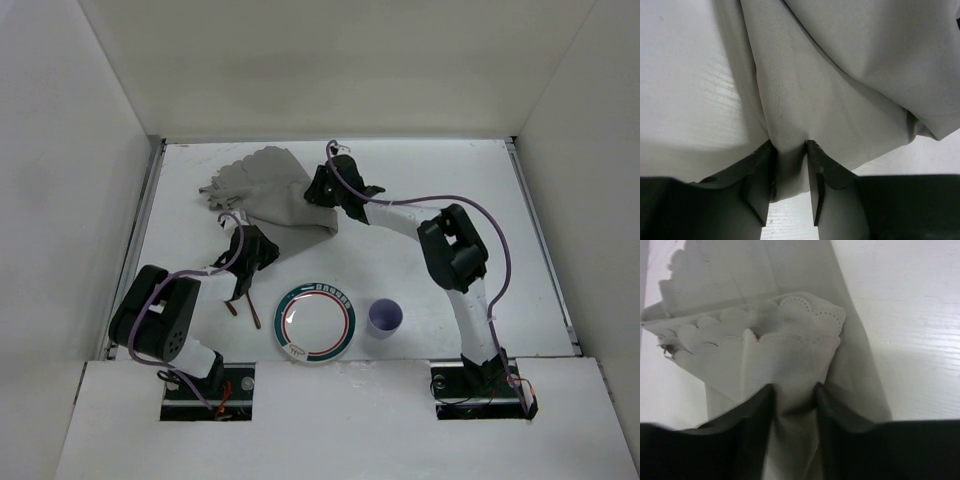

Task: Set the dinner table for one person

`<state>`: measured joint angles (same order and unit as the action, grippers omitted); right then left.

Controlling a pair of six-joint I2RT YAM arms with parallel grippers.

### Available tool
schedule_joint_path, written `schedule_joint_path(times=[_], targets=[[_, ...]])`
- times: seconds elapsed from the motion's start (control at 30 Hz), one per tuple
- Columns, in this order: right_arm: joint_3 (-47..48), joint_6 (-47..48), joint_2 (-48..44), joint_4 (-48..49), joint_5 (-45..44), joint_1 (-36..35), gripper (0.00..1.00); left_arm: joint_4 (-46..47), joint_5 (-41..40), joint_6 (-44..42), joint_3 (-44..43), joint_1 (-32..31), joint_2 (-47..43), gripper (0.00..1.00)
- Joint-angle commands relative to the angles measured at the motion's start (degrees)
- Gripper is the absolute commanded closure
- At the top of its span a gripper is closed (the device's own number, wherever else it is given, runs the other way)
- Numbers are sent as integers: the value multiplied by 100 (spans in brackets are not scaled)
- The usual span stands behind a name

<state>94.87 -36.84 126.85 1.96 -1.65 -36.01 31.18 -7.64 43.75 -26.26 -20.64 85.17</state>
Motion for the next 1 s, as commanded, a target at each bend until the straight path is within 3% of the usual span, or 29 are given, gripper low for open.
schedule_joint_path(times=[0.0,0.03,0.1,0.23,0.43,0.63,0.77,0.97], targets=[[287,-25,-19,252,34,-60,68,-33,61,11,-142,-84,184,77],[208,-34,-81,331,-19,-60,77,-33,35,11,-142,-110,202,81],[50,-51,-238,471,-107,-25,84,-24,-18,-6,-169,-137,255,85],[-625,-104,-958,884,-362,230,91,-24,-132,-15,-195,-163,334,89],[-2470,-376,-2689,1421,-854,1029,90,-33,-308,-24,-222,-199,413,92],[-4965,-1114,-4359,1466,-1907,1768,86,-130,-449,-42,-222,-199,370,93],[-5874,-1370,-4959,984,-2279,1970,71,-156,-581,-103,-213,-207,264,93],[-5918,-1071,-5213,472,-2110,2059,43,-226,-616,-94,-134,-208,54,92]])
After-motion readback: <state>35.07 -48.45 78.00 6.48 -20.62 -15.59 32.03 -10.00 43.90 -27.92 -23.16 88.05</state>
